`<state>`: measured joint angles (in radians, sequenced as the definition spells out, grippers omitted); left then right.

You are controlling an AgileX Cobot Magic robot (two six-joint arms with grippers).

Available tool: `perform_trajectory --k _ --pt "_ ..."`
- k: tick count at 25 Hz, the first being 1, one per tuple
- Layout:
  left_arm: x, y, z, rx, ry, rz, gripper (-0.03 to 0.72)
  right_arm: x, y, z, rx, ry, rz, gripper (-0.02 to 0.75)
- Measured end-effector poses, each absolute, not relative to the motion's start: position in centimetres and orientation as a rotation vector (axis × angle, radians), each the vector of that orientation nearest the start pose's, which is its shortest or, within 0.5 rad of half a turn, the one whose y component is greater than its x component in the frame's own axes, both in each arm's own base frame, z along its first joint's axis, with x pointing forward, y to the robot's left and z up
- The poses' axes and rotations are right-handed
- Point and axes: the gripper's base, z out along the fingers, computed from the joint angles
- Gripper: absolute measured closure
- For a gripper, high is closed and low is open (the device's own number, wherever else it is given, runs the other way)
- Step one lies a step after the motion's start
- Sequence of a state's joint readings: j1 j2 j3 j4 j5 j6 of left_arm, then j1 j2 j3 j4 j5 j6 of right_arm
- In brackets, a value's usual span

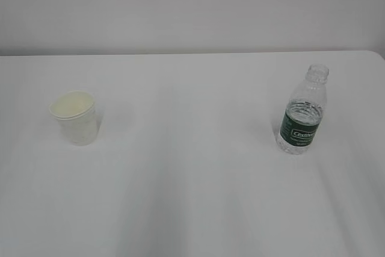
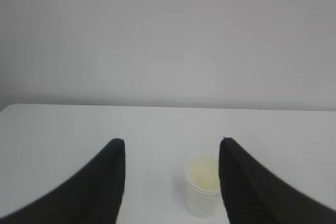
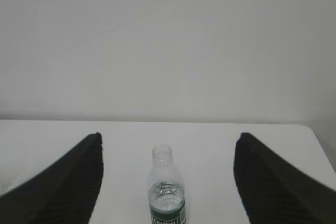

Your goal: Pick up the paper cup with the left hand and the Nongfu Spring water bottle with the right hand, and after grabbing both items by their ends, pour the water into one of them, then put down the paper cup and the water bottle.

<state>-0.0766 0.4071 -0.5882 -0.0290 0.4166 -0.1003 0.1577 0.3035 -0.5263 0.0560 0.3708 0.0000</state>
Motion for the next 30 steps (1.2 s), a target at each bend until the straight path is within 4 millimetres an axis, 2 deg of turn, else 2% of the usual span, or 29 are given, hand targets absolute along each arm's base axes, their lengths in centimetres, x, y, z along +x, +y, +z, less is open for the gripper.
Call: perform_trajectory --k 7,10,17,23,30 --pt "9.9 -0.8 34.3 -0.010 1.731 -0.133 0.148 8.9 1.6 33.7 -0.123 1.645 0.150 0.148" --pt "11.1 -0.9 34.1 -0.011 1.752 -0.132 0.127 9.5 1.6 33.7 -0.131 1.634 0.139 0.148" --pt "13.4 -1.1 34.4 -0.014 1.677 -0.133 0.122 10.7 1.8 34.2 -0.154 1.581 0.105 0.148" --pt "13.8 -1.1 34.7 -0.014 1.635 -0.134 0.131 11.7 1.9 34.2 -0.154 1.569 0.100 0.148" --pt "15.9 -1.2 33.6 -0.040 1.678 -0.154 0.167 13.5 2.1 33.7 -0.154 1.590 0.097 0.148"
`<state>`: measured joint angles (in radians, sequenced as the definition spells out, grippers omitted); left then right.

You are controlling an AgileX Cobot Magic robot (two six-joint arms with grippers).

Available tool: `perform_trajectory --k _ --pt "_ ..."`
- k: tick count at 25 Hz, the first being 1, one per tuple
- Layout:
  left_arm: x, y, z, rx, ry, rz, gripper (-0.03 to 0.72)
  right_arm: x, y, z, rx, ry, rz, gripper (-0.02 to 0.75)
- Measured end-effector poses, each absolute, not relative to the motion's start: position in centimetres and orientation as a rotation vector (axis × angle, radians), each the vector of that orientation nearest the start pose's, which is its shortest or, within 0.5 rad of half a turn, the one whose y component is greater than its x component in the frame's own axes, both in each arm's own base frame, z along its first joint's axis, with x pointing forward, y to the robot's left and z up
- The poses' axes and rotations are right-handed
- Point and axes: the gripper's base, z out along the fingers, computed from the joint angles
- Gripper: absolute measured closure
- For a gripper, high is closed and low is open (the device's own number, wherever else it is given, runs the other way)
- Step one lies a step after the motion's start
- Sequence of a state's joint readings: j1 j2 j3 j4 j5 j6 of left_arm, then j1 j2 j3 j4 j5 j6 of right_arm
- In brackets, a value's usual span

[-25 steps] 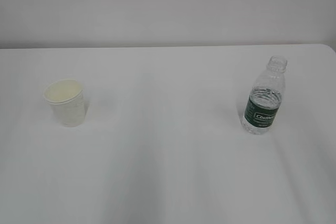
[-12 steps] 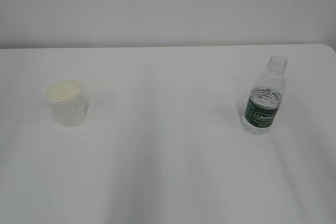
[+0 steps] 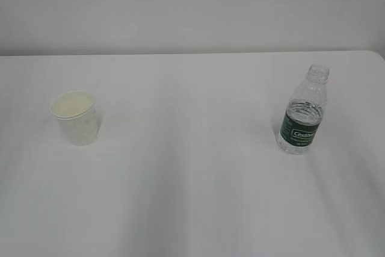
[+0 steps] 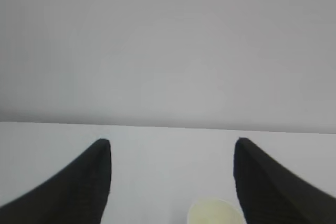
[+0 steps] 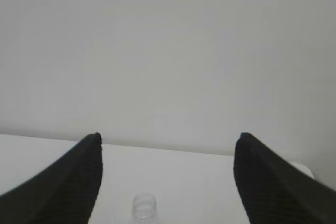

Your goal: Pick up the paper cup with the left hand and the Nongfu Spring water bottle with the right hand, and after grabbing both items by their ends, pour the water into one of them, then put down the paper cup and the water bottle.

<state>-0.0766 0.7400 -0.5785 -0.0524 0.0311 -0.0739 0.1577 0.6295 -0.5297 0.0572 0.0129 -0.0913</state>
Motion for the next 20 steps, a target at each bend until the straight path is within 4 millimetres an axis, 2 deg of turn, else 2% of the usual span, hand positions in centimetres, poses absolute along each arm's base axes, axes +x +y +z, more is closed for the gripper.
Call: perform_trajectory --k 7,15,20 --pt "17.2 -1.3 32.7 -0.079 1.694 -0.181 0.173 14.6 2.3 33.5 -0.145 1.577 0.099 0.148" --pt "17.3 -3.8 32.3 0.197 1.707 -0.153 0.175 14.7 2.3 33.5 -0.143 1.579 0.099 0.148" --pt "18.2 -4.9 31.3 0.249 1.758 -0.175 0.175 15.1 2.4 32.8 -0.142 1.610 0.101 0.148"
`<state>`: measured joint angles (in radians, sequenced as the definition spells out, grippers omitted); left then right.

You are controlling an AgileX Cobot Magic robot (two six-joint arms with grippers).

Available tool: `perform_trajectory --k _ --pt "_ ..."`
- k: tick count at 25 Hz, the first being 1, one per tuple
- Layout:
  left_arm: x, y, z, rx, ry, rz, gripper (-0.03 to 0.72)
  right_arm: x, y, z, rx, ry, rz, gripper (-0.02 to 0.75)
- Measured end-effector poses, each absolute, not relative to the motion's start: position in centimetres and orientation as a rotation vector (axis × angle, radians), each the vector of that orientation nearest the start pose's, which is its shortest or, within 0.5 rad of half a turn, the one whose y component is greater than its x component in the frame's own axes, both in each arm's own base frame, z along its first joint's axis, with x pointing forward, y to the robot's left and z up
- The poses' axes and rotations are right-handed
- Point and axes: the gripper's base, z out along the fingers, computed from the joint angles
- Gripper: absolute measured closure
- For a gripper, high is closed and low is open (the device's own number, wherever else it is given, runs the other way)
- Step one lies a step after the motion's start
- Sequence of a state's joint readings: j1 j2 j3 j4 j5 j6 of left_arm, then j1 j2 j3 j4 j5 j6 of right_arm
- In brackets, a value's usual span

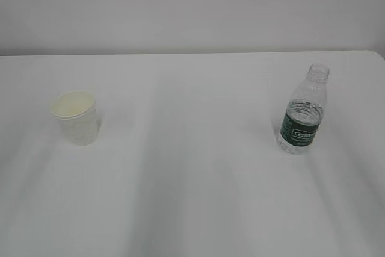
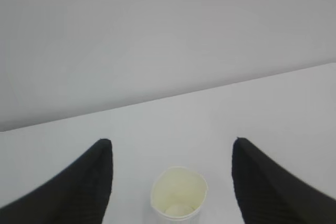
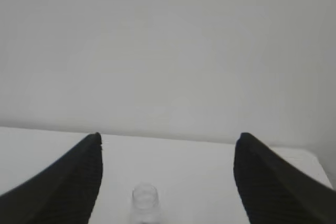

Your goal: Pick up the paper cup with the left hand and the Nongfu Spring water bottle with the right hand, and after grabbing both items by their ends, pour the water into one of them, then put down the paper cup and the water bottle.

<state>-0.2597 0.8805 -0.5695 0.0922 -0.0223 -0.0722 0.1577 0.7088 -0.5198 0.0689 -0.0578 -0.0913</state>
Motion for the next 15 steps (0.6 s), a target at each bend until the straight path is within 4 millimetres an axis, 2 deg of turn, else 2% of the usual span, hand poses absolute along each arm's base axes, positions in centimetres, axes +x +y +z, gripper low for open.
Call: perform_trajectory --k 5,9,15 --pt "19.0 -5.2 30.5 0.217 1.799 -0.208 0.175 15.2 2.4 30.9 -0.118 1.674 0.123 0.148" --pt "19.0 -5.2 30.1 0.211 1.801 -0.214 0.175 15.2 2.4 30.4 -0.117 1.692 0.124 0.148" --pt "18.7 -5.1 28.4 0.198 1.806 -0.225 0.205 16.7 2.6 29.0 -0.122 1.777 0.120 0.148"
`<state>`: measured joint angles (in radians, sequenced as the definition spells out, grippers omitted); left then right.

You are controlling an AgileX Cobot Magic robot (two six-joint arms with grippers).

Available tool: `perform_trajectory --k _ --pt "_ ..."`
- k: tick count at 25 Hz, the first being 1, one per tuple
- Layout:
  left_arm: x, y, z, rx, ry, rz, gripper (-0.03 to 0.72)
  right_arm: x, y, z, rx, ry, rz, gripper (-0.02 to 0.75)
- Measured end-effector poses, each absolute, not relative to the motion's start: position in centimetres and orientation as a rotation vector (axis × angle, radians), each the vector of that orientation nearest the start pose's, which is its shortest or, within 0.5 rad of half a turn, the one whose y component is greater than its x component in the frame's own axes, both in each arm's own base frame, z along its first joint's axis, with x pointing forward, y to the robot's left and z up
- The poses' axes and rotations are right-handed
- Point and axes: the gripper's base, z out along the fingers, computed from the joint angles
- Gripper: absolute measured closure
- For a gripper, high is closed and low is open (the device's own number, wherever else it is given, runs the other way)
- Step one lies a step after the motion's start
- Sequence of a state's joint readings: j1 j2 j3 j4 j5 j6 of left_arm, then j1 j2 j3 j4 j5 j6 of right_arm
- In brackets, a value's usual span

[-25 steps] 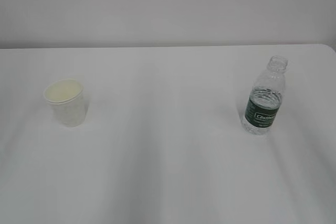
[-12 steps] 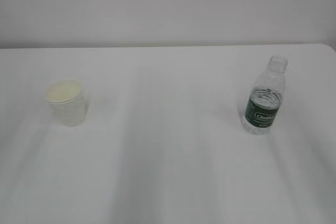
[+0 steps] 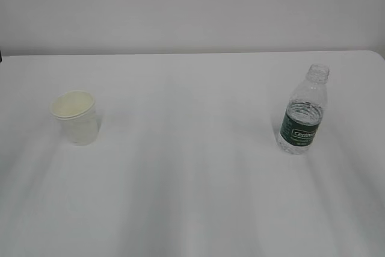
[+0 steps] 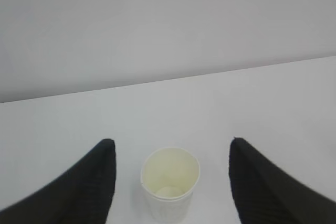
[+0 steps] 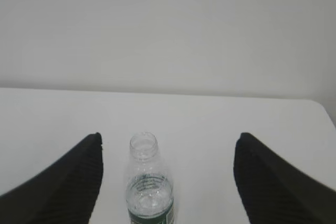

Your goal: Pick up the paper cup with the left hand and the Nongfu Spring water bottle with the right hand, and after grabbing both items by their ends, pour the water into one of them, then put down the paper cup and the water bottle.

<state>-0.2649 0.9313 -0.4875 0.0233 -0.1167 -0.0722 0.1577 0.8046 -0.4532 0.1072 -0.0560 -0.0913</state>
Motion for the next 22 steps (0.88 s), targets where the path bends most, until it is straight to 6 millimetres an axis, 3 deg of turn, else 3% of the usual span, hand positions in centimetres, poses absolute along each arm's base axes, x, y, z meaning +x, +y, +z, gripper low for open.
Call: perform_trajectory --k 9,19,22 --pt "18.4 -5.0 25.7 0.186 1.751 -0.239 0.216 18.5 2.8 27.7 -0.085 1.816 0.137 0.148" --pt "20.6 -5.5 22.5 0.161 1.733 -0.248 0.218 18.9 2.8 28.6 -0.091 1.696 0.125 0.148" --pt "21.2 -5.7 21.8 0.161 1.729 -0.248 0.218 18.6 2.8 27.5 -0.101 1.704 0.118 0.148"
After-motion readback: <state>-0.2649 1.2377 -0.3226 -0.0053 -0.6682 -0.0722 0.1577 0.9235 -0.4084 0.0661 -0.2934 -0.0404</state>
